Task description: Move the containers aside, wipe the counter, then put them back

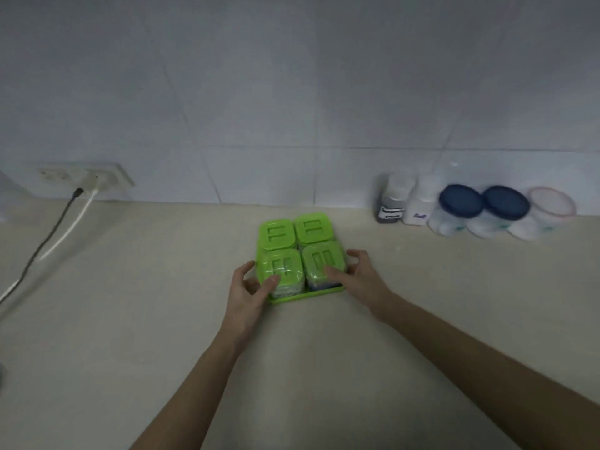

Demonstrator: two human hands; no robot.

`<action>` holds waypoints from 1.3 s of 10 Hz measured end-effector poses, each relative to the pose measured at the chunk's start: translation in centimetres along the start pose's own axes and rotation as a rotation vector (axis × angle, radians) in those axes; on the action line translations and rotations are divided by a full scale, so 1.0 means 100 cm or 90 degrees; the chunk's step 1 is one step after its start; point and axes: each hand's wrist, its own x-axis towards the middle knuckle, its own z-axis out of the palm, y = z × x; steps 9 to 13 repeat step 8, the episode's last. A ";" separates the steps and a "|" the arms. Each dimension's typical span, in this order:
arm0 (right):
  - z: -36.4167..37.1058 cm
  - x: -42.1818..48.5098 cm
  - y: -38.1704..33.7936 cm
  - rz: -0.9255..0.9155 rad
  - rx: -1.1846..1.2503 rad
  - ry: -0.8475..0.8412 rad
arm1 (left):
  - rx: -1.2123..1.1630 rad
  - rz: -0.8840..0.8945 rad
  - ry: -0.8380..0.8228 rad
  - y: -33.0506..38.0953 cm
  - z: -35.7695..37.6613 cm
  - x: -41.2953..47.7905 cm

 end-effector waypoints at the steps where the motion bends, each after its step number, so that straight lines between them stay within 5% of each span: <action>1: -0.034 0.006 0.004 0.019 -0.020 0.031 | 0.038 0.001 -0.054 0.006 0.031 0.020; 5: -0.057 0.044 -0.006 0.026 -0.032 0.169 | 0.122 0.035 -0.079 0.032 0.084 0.080; 13: -0.067 0.051 -0.009 0.019 -0.069 0.171 | 0.191 0.026 -0.024 0.014 0.093 0.094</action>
